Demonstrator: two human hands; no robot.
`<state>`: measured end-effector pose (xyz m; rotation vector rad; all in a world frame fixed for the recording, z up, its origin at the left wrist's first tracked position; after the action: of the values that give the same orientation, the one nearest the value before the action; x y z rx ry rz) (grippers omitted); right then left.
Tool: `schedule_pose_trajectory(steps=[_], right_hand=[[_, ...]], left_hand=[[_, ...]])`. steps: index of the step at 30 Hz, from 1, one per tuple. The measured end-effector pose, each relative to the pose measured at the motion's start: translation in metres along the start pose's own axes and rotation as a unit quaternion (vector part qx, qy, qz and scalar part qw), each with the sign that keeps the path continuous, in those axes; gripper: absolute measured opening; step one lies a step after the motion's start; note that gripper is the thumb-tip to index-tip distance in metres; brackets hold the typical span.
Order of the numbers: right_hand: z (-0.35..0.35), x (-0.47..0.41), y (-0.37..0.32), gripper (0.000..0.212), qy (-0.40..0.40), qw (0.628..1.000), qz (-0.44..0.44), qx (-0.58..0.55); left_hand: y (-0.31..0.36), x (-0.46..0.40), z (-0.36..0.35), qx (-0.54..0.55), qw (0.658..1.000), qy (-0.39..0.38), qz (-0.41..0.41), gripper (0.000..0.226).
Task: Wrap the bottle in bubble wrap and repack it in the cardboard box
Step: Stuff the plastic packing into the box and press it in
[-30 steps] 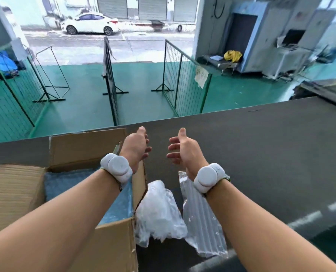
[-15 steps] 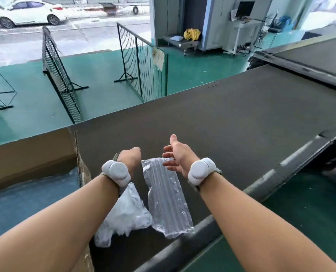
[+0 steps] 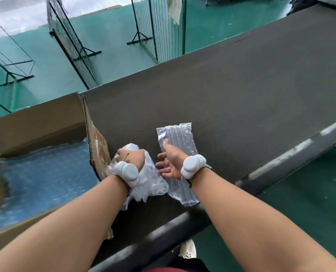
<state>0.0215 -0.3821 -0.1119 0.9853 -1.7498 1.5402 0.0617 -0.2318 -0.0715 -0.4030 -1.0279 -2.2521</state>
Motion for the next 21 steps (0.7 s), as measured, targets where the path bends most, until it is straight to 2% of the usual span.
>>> schedule_pose_trajectory(steps=[4, 7, 13, 14, 17, 19, 21], right_hand=[[-0.016, -0.03, 0.014, 0.087, -0.042, 0.999, -0.009, -0.017], [-0.028, -0.05, 0.025, 0.09, -0.044, 0.999, -0.026, -0.008], [-0.021, -0.054, 0.037, 0.06, -0.023, 0.999, -0.035, 0.006], [-0.018, -0.051, 0.039, 0.056, -0.019, 0.999, -0.031, 0.008], [-0.008, -0.054, 0.042, 0.048, -0.014, 0.999, -0.037, 0.002], [-0.006, -0.052, 0.043, 0.048, -0.017, 0.999, -0.034, -0.005], [-0.002, -0.044, 0.038, 0.048, -0.009, 1.0, -0.025, 0.015]], left_hand=[[-0.017, -0.015, -0.003, 0.004, 0.999, -0.047, -0.017, 0.074], [-0.027, -0.016, -0.004, -0.045, 0.998, -0.044, -0.011, 0.084], [-0.029, -0.012, -0.006, -0.062, 0.998, -0.018, -0.016, 0.05], [-0.032, -0.011, -0.008, -0.065, 0.998, -0.018, -0.01, 0.05], [-0.036, -0.002, -0.014, 0.0, 0.999, -0.023, 0.026, 0.073], [-0.037, 0.003, -0.015, 0.055, 0.998, -0.03, 0.031, 0.065], [-0.031, 0.006, -0.021, 0.13, 0.989, -0.074, 0.018, 0.059]])
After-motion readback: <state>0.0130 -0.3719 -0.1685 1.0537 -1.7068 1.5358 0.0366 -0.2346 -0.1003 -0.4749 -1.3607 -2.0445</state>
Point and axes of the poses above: each hand's wrist, its own x-axis away from the middle knuckle, its own z-axis out of the back of the hand, y = z × x, the point moved 7 cm from there along -x, towards the middle knuckle, and after that the axes turned 7 degrees about x, right-handed, at the moved point
